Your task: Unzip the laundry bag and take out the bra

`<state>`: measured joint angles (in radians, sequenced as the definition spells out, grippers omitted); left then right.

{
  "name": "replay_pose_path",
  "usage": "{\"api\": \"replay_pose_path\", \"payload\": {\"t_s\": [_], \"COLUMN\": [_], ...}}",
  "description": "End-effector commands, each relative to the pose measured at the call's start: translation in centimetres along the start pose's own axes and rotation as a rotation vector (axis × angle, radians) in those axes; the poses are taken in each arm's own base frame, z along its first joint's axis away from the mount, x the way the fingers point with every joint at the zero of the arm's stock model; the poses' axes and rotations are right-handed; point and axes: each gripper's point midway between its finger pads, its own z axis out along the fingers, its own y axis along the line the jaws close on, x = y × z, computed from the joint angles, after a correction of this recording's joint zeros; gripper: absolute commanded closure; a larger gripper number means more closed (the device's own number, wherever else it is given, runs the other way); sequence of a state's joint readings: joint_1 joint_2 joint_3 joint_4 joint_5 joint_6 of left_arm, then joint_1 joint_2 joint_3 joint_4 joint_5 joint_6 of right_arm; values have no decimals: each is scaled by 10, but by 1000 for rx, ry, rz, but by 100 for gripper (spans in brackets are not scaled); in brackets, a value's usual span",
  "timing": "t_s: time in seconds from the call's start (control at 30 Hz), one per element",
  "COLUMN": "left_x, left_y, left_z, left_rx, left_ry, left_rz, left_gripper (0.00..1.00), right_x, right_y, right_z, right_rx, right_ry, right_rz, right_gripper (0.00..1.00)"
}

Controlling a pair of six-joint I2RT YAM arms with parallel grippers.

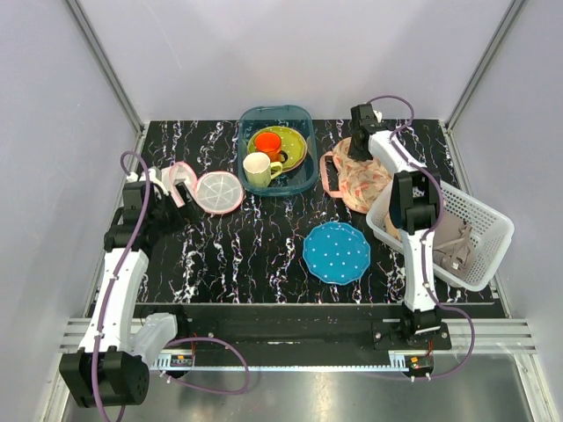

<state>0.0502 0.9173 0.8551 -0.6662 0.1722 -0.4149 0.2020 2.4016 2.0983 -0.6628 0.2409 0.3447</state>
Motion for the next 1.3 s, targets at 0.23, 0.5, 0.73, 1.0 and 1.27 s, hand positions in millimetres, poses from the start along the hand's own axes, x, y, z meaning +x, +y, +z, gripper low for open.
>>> {"api": "replay_pose_path", "payload": {"t_s": [0.23, 0.5, 0.73, 1.0, 1.27], "left_x": [-3, -12, -12, -17, -37], "left_y": [-20, -49, -81, -123, -156], "left_z": [-3, -6, -16, -32, -41], "left_rx": [91, 205, 350, 532, 651], "left_ry": [10, 13, 39, 28, -33], "left_rz": [14, 28, 71, 133, 102], "left_gripper": [1, 1, 1, 1, 1], "right_x": [-84, -73, -70, -28, 38], "right_y": [13, 29, 56, 98, 143], "right_z": [-172, -225, -261, -315, -354], "right_rx": [-307, -511, -716, -922, -1075], "right_ry": [-376, -409, -388, -369, -279], "right_rz": [124, 140, 176, 94, -21], "right_gripper": [100, 100, 100, 100, 100]}}
